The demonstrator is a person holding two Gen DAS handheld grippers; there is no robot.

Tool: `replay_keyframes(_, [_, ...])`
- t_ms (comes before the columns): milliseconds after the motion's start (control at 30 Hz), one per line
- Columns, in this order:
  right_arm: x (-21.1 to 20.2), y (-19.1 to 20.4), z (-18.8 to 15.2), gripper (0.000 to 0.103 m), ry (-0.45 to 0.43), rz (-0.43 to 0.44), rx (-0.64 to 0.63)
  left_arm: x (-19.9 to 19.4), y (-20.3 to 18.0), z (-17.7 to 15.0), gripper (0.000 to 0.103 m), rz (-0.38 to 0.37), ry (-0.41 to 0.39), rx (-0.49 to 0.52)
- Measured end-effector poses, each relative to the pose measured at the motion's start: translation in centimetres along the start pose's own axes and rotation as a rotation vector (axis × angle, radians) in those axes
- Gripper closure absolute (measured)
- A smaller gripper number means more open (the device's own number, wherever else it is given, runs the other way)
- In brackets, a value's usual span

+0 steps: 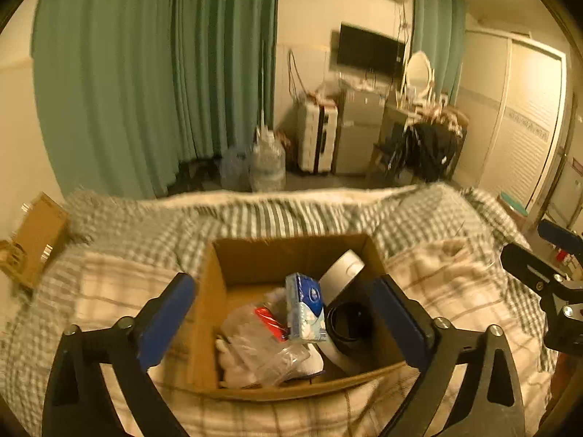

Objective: Organize objects

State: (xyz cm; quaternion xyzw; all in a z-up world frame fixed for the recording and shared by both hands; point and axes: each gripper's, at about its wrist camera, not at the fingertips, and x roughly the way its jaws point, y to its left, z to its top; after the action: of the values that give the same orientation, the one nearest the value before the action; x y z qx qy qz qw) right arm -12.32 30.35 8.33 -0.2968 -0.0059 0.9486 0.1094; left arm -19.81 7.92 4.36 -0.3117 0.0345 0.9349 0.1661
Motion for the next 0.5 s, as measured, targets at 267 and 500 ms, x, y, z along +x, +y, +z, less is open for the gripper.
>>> replay_keyframes(267, [-8.3, 0.7, 0.5, 0.0, -0.094, -0.006, 0.011, -9.5, 1.2, 0.8, 0.0, 0.076, -0.138, 0.0])
replay_keyframes(500, [-12.6, 1.7, -1.5, 0.0, -0.173, -0.013, 0.029, -14.3, 2.2, -2.0, 0.0, 0.126, -0.248, -0.024])
